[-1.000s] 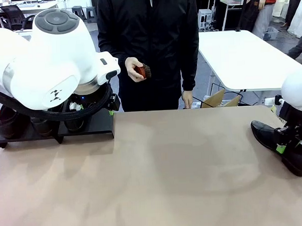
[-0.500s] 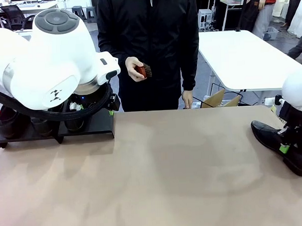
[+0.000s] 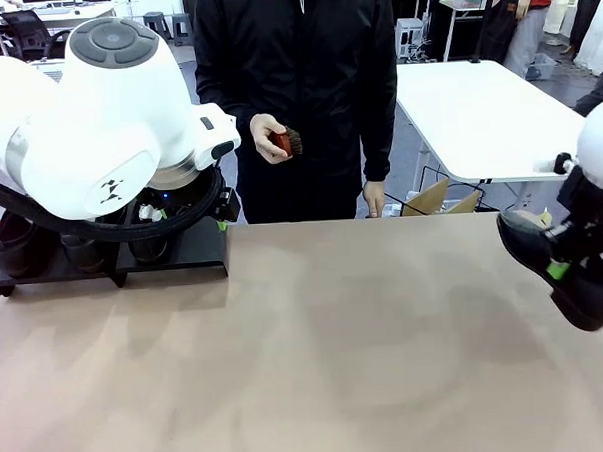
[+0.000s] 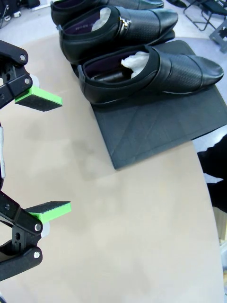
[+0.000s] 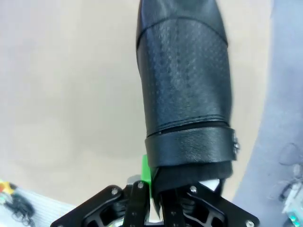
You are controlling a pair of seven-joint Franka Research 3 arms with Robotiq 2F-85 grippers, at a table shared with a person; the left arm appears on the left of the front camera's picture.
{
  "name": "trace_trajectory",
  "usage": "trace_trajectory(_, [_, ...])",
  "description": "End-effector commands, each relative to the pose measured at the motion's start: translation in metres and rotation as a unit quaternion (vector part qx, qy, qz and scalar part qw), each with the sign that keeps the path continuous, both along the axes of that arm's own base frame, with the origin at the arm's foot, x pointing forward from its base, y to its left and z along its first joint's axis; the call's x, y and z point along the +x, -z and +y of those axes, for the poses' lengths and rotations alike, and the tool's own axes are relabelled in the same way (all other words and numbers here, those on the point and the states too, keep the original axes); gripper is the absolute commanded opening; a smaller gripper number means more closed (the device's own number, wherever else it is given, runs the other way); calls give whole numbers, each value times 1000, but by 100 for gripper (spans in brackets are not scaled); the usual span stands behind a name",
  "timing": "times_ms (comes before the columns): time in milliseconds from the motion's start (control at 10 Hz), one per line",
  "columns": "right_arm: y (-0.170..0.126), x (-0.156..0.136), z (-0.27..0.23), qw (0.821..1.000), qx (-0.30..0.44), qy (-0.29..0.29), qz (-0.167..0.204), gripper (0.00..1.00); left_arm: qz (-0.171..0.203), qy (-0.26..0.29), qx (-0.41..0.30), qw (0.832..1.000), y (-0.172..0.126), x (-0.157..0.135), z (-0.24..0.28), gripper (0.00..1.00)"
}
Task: Organize the shoes by placing them on the stand.
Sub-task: Pick up one Shoe and place it in the middle of the table.
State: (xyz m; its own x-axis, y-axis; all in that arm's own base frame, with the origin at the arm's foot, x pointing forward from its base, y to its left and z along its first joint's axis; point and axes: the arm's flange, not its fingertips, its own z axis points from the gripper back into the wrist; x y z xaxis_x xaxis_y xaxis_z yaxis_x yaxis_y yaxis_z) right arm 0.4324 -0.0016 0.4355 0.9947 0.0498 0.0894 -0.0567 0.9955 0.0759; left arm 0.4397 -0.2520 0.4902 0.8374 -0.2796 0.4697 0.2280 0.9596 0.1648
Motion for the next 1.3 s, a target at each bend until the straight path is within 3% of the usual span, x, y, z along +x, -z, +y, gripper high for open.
trace_trajectory(0, [-25,-15,65,999,10,20,-23,0,-6,-11,7,1000,-1,1,-2,98])
trace_trajectory(300, [-20,-26,151,1000,-13,8,9,0,-6,-11,7,1000,-1,1,-2,98])
trace_trajectory(400, [-19,-32,163,999,-39,-23,16,0,-6,-11,7,1000,-1,1,-2,98])
trace_trajectory(500, [-23,-35,142,1000,-12,-3,-6,0,-6,-11,7,1000,-1,1,-2,98])
trace_trajectory(800, [-11,-38,157,1000,-20,-11,10,0,-6,-11,7,1000,-1,1,-2,98])
trace_trajectory(900, [-8,-50,157,1000,16,24,12,0,-6,-11,7,1000,-1,1,-2,98])
trace_trajectory(1200, [-23,-73,272,999,8,-13,-38,0,-6,-11,7,1000,-1,1,-2,98])
